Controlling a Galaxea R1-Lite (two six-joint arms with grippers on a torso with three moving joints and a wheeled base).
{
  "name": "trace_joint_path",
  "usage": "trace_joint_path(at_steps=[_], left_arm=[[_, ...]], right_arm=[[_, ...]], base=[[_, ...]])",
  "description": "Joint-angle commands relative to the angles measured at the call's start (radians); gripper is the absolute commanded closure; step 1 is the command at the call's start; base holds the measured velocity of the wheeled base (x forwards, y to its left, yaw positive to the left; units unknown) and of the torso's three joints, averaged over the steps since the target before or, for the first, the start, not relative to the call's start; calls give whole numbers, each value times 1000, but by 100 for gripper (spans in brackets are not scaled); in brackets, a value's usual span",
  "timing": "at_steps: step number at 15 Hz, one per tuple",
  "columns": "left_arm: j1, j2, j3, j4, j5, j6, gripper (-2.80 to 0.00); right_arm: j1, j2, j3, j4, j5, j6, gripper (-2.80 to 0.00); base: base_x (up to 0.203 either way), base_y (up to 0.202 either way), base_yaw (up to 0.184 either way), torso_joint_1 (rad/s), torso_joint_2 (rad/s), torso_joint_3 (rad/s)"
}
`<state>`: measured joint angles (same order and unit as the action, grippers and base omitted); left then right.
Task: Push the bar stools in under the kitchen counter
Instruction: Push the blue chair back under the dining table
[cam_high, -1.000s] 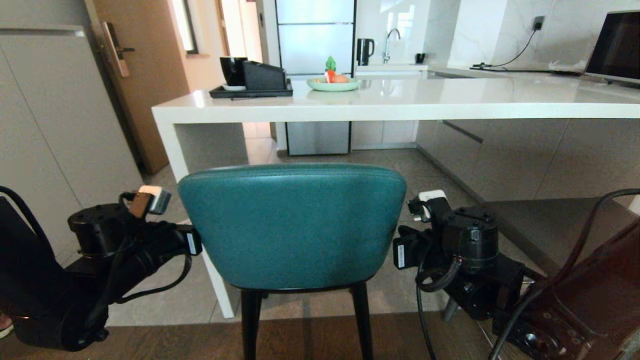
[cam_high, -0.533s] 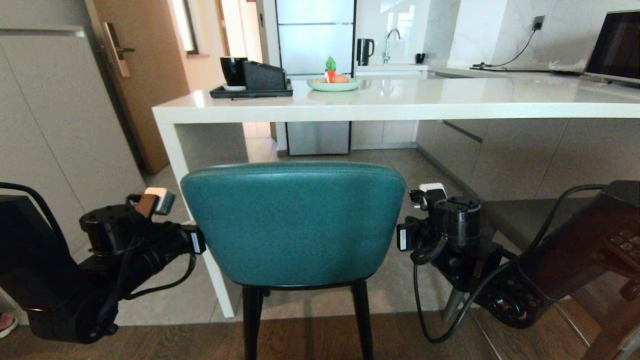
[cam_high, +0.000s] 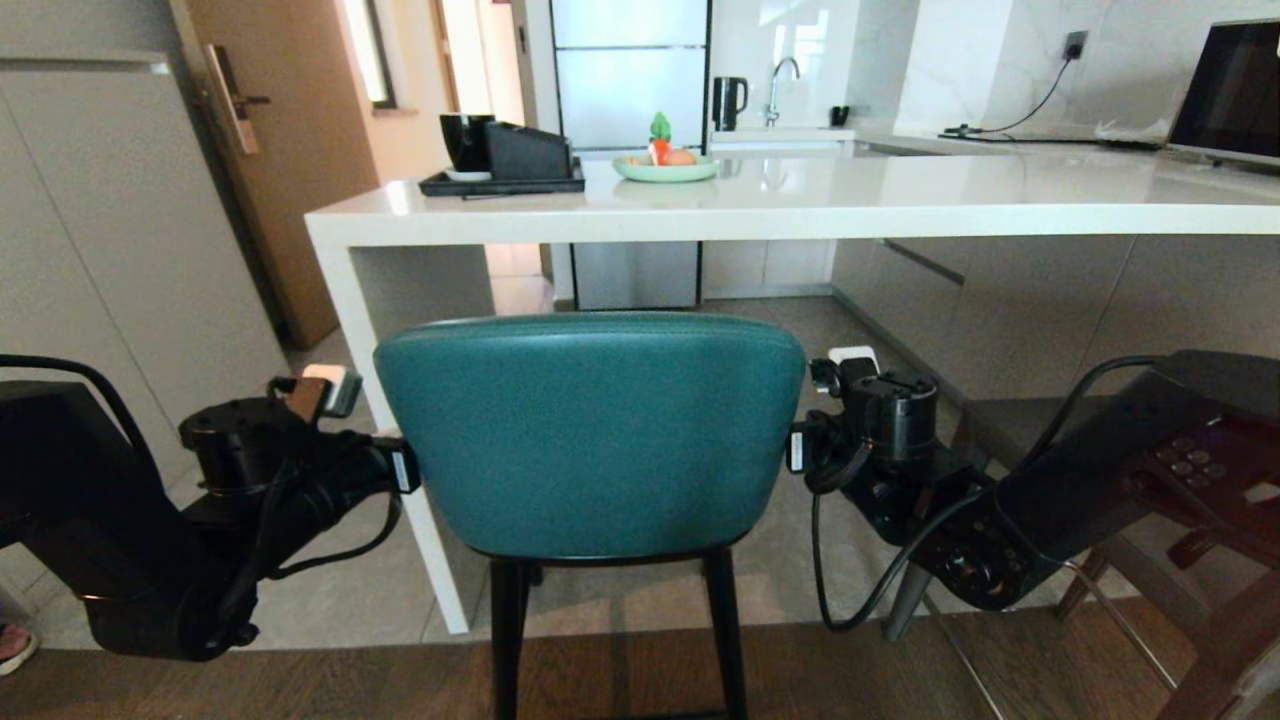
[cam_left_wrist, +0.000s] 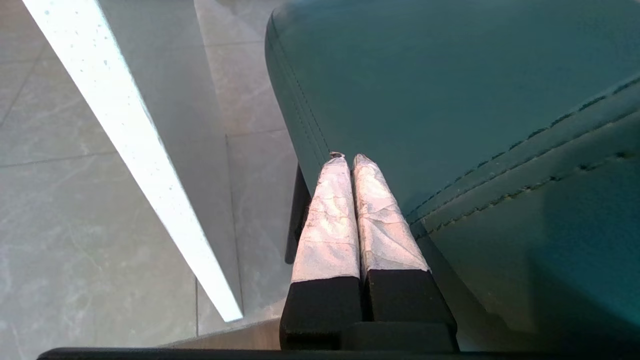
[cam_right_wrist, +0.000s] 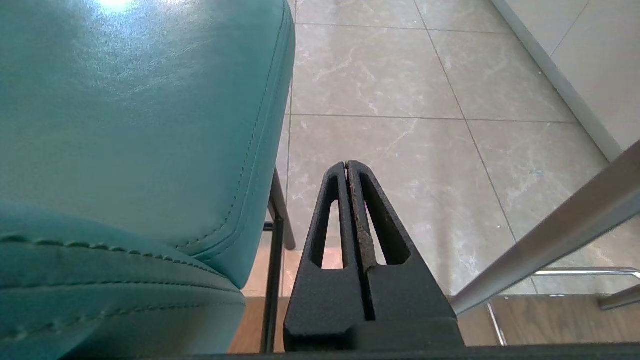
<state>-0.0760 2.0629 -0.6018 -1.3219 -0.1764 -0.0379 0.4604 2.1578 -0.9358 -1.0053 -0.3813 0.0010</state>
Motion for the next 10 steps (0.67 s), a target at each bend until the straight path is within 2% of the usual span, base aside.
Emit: trace_joint_path(at_steps=[1,10], left_arm=[[-2,26,-29,-7,-1,0,0],[2,84,-170,23,-2,0,0]], right_arm=[[-7,25,-29,-6,1,1,0],[-8,83,-202,43,-2,2,0]], base=[[0,0,0,0,0,0],[0,0,0,0,0,0]])
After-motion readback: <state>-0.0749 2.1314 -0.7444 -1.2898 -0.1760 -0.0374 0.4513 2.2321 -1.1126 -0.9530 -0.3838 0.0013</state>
